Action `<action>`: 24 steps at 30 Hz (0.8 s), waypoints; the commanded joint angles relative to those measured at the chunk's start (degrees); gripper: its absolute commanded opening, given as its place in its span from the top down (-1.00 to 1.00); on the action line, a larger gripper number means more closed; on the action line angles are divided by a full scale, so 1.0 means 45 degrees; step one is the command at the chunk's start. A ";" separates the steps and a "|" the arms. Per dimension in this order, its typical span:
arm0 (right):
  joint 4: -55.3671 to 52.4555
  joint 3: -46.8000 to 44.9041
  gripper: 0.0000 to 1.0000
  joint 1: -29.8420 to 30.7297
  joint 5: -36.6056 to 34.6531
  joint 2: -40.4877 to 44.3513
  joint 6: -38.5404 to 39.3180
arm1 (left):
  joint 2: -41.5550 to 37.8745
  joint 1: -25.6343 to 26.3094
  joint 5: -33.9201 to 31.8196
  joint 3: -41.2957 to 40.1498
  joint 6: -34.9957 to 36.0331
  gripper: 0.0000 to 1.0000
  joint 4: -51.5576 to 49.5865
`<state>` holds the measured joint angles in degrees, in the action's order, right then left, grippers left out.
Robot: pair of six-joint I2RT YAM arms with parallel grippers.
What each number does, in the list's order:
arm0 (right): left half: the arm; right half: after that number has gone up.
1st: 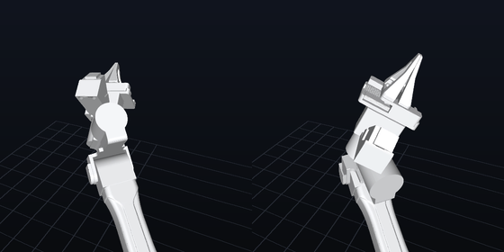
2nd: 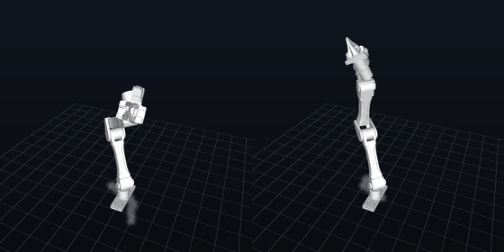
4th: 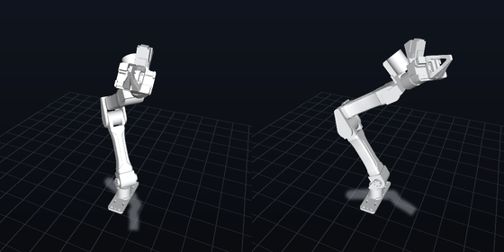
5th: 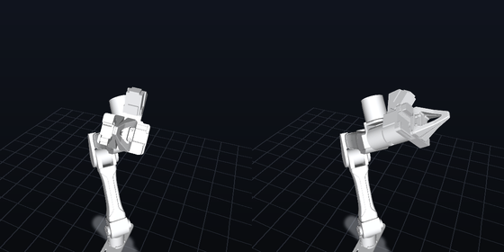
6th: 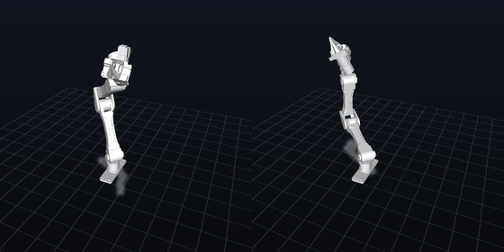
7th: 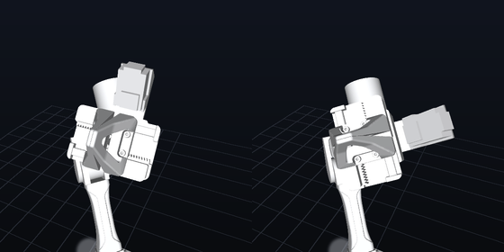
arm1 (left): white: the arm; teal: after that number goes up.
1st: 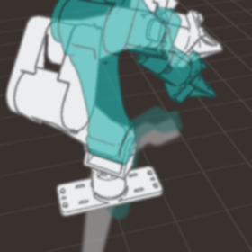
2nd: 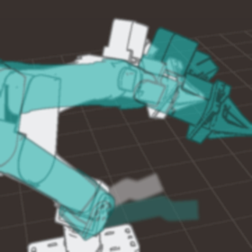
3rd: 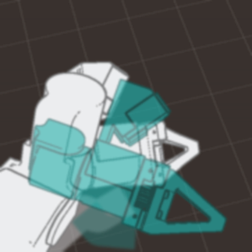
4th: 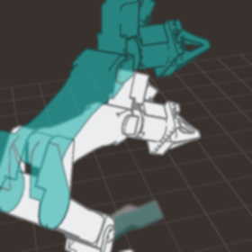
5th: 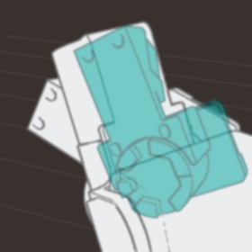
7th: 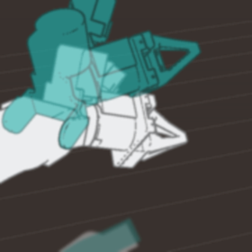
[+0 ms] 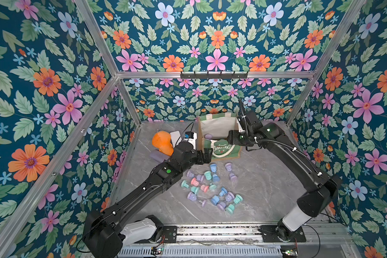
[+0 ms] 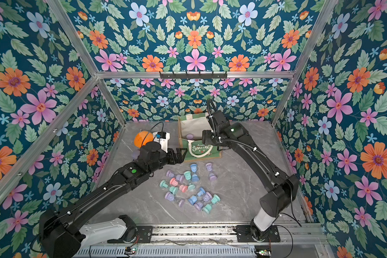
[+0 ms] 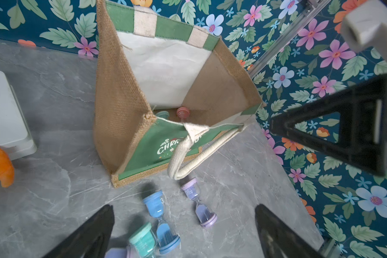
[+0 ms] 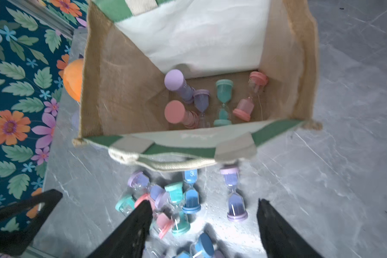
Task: Put the hourglass into the canvas bag
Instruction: Pick up the hourglass from the center of the board.
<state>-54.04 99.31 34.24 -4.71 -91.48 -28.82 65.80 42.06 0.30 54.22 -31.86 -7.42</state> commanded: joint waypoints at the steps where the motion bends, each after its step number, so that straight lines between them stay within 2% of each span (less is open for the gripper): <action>1: 0.0274 -0.1620 -0.52 0.0548 -0.0905 0.0904 -0.0627 | -0.0272 0.0406 -0.0400 -0.0296 -0.0318 -1.00 -0.0060; 7: 0.2205 -0.5348 -0.52 0.1423 -0.0670 0.2418 -0.0960 | -0.0522 0.1263 -0.1063 -0.0991 -0.0811 -1.00 0.0153; 14: 0.4194 -0.8287 -0.52 0.1447 -0.0183 0.2508 -0.1430 | -0.0557 0.1938 -0.1655 -0.1717 -0.1490 -1.00 0.0603; 24: 0.5476 -0.9335 -0.53 0.1434 -0.0385 0.0650 -0.1701 | -0.0389 0.2127 -0.1784 -0.2210 -0.2075 -1.00 0.0865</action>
<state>-32.23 57.30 40.66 -5.54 -87.13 -35.42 63.77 51.64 -7.03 44.23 -40.32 -4.69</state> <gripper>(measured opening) 0.763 0.998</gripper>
